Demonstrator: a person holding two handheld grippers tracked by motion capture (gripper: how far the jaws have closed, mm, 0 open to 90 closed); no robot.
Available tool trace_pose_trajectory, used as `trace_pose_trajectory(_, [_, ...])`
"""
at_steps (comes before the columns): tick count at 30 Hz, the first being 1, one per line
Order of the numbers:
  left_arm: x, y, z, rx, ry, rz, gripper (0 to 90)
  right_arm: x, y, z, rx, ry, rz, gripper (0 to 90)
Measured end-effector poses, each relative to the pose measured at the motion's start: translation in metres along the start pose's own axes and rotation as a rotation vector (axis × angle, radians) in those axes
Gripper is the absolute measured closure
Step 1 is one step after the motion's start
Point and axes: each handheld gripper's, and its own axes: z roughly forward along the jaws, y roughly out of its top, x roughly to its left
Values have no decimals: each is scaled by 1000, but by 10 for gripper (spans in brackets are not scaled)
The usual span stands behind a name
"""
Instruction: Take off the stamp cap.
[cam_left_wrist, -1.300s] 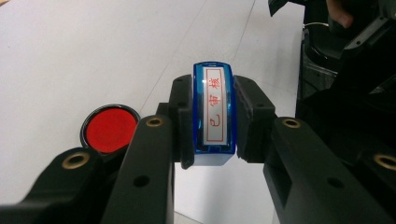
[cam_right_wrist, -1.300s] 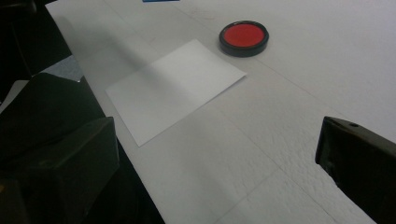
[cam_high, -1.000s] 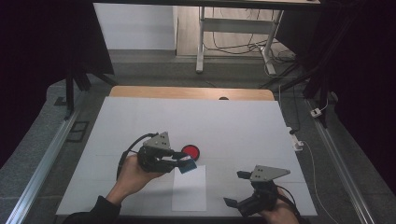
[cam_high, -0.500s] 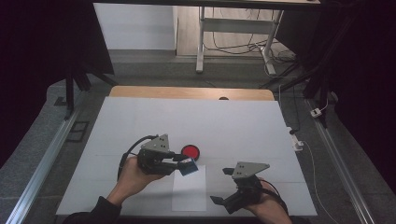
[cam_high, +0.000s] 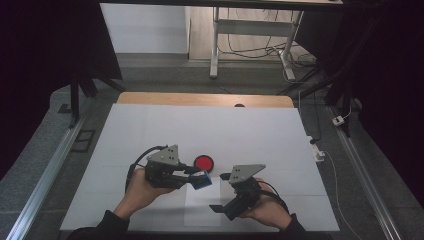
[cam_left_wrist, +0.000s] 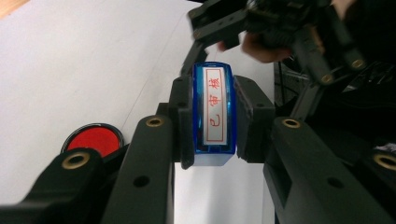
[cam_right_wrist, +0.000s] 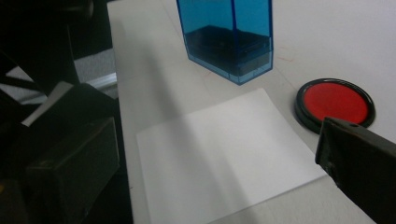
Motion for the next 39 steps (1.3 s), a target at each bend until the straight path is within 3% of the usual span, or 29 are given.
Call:
trace_pose_trajectory(10, [-1,1,-3,-10,-24,29,705,-12,12,19,-43,71,-40,129])
trace_pose_trajectory(13, [-1,1,-4,-17,-36,40,705,-18,14,21,-55,110,-61,242])
trace_pose_trajectory(21, [-3,1,-4,-26,-57,80,705,-24,15,18,-96,197,-51,452])
trace_pose_trajectory(30, [-5,1,-4,-41,-64,114,706,-22,16,16,-100,224,-76,598])
trace_pose_trajectory(39, [-4,0,-5,-62,-74,113,706,-22,17,15,-105,243,-80,654])
